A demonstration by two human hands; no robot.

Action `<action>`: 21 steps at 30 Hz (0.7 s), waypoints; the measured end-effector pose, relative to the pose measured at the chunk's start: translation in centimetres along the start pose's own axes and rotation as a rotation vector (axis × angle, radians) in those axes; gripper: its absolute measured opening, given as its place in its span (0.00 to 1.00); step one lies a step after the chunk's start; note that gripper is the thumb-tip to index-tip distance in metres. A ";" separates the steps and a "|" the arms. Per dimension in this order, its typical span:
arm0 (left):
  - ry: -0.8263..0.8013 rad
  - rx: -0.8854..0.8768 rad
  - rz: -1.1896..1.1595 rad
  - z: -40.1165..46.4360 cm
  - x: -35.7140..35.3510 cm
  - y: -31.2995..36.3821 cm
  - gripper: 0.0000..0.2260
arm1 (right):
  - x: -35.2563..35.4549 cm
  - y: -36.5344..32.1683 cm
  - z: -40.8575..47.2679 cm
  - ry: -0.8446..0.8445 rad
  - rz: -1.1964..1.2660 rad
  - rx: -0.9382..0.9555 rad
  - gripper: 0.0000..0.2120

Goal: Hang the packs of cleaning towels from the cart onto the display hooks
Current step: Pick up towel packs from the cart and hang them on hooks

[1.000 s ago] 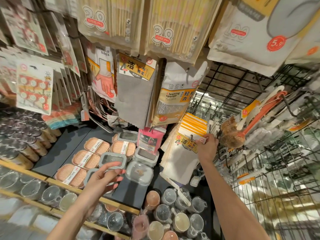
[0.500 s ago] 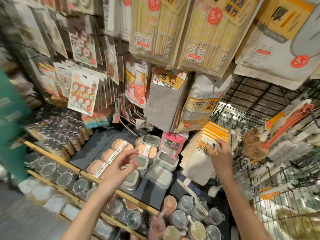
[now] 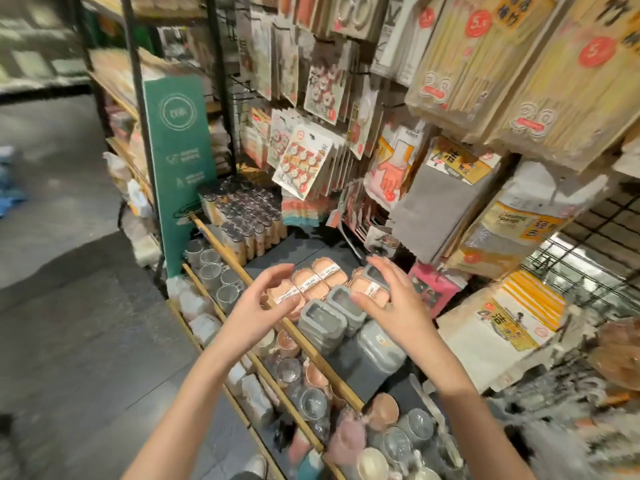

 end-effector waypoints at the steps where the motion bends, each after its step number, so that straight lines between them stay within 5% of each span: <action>1: 0.029 0.007 0.006 -0.9 0.9 -0.5 0.19 | -1.2 -1.0 0.0 -0.044 -0.011 0.031 0.33; 21: 0.776 0.299 0.038 -18.0 28.5 -10.2 0.20 | -29.1 -27.6 3.6 -0.657 -0.025 0.586 0.38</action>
Point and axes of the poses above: each hand's wrist, its own z-axis towards the middle knuckle, its own x-axis out of the back of the hand, y = z × x, the point moved 6 cm from there along z, towards the middle knuckle, and after that the axes turned 7 degrees about z, right-handed, at the moved point
